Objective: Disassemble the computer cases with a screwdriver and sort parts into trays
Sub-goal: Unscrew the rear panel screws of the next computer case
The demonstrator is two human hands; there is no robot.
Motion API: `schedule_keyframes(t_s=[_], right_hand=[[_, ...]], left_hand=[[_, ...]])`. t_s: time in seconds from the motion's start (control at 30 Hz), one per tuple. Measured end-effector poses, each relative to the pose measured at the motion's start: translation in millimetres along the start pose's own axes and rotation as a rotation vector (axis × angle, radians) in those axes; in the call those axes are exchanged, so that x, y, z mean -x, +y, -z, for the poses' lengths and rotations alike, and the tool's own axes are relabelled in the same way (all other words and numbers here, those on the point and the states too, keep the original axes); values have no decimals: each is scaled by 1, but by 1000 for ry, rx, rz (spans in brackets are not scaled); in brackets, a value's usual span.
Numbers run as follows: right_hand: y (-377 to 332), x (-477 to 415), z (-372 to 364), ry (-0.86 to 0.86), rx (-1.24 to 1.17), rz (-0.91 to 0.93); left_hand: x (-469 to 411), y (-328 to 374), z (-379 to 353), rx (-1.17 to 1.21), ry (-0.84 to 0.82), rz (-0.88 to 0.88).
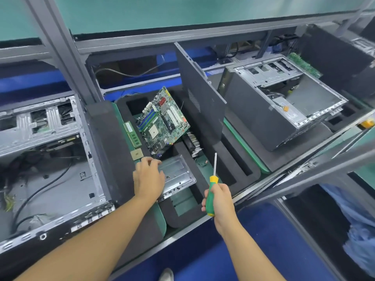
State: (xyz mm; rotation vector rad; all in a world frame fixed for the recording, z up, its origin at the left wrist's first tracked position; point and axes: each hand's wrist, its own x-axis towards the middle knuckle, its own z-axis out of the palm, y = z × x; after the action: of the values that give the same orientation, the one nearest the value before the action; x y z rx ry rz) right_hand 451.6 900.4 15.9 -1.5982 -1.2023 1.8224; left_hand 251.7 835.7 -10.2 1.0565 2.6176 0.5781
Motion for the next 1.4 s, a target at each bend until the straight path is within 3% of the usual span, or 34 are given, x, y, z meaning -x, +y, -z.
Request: schedule_keyframes(t_s=[0.07, 0.23, 0.57, 0.8, 0.93, 1.03, 1.17, 1.3, 1.4], right_hand=[[2, -7, -10, 32, 102, 26], [7, -38, -33, 119, 396, 114], [15, -74, -47, 154, 636, 119], [11, -75, -37, 198, 586, 95], [5, -58, -39, 248, 440, 215], [-9, -35, -50, 226, 302, 305], [-34, 7, -78, 139, -2, 340], [-53, 61, -111, -28, -136, 426], [-56, 105, -140, -192, -177, 487]], left_hand=[[8, -3, 5, 76, 25, 149], [26, -3, 6, 302, -99, 496], [29, -4, -3, 405, -192, 394], [29, -12, -2, 542, -269, 338], [34, -14, 9, 566, -206, 326], [45, -11, 28, 589, -147, 204], [65, 3, 60, 644, -153, -6], [84, 0, 104, 786, -150, -27], [96, -23, 144, 824, -33, -68]])
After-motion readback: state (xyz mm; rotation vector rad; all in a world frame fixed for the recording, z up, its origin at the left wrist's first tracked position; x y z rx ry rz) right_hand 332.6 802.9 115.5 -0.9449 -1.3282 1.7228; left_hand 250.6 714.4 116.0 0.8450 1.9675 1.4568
